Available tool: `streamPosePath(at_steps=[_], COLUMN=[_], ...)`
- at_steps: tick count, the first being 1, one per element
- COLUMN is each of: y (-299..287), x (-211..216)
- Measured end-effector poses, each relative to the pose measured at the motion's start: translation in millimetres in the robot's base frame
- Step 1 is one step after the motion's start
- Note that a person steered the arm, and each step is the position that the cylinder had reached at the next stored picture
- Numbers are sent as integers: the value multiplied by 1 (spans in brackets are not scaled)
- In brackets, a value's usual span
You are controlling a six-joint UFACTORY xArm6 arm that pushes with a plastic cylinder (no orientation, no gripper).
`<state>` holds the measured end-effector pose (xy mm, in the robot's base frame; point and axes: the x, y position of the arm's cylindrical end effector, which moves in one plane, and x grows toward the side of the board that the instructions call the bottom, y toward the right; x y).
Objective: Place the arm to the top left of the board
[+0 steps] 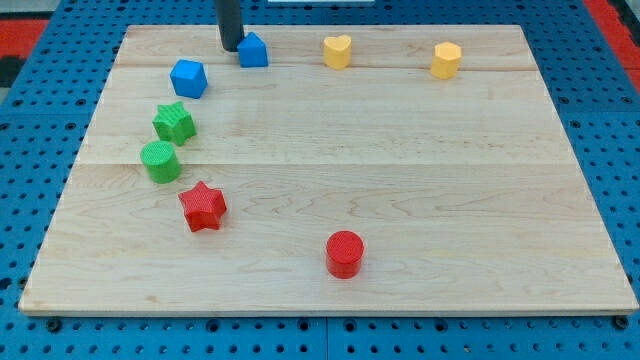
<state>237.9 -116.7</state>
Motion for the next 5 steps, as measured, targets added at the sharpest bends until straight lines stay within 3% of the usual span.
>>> streamPosePath(at_steps=[1,2,4,5], y=[-6,-82,-184,-188], x=[6,-16,9,11])
